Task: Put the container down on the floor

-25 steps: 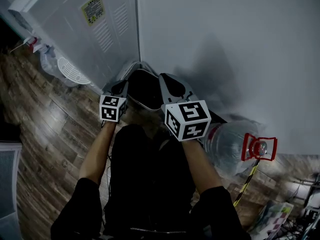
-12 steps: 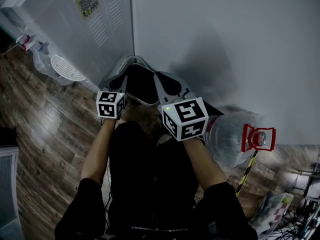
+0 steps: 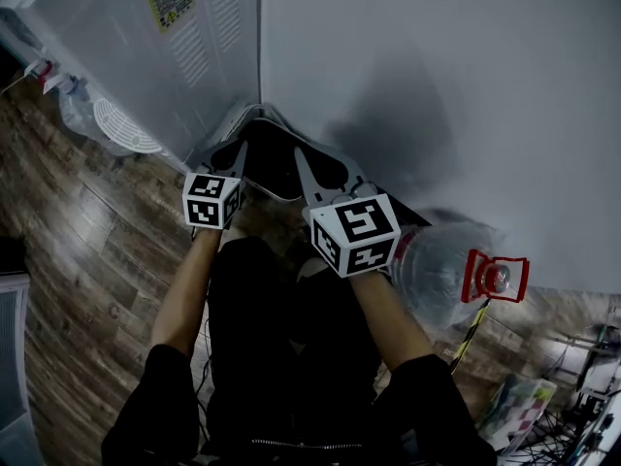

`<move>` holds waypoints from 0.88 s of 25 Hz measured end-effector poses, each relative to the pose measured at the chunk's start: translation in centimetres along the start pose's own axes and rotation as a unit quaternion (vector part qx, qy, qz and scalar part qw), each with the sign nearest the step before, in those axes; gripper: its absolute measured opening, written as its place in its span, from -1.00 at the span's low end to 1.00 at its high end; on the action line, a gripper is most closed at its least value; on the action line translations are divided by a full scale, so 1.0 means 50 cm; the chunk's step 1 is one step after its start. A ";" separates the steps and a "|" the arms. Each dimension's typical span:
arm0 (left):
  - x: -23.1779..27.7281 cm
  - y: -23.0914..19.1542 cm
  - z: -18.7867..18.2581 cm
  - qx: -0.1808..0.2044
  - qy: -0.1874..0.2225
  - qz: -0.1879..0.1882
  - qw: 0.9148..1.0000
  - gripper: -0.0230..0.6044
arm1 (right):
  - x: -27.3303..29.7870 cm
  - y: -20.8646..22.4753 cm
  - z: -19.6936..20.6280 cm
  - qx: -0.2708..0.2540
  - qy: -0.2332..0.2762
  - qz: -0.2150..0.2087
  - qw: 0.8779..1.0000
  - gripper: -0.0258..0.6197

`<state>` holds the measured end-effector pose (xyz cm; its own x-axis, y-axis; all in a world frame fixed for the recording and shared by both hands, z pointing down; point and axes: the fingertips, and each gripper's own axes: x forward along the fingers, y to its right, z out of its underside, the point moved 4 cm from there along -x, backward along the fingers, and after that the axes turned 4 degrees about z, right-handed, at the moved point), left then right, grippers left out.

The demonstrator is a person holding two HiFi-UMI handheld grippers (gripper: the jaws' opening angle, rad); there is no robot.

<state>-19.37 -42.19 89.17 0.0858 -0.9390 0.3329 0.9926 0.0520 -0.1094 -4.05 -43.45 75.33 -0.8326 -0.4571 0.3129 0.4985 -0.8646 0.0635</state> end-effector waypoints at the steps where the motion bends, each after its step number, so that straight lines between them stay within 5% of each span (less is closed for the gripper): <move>1: -0.004 0.000 -0.006 0.000 0.000 0.000 1.000 -0.88 | 0.002 -0.004 0.000 0.008 0.002 -0.002 1.000 -0.89; 7: -0.032 0.005 -0.033 -0.011 -0.004 0.004 1.000 -0.88 | 0.018 -0.028 -0.015 0.068 0.022 -0.014 0.997 -0.89; 14: -0.070 0.017 -0.038 -0.019 -0.027 0.012 0.999 -0.88 | 0.036 -0.066 0.021 0.052 -0.020 -0.021 0.998 -0.89; 22: -0.122 0.086 -0.110 -0.016 -0.057 0.038 0.998 -0.88 | -0.012 -0.032 0.038 0.099 -0.025 0.025 0.994 -0.89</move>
<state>-16.08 -38.08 81.52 0.1719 -0.8878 0.4268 0.9798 0.1092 -0.1675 -3.89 -41.40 76.85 -0.7947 -0.4842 0.3662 0.5816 -0.7801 0.2308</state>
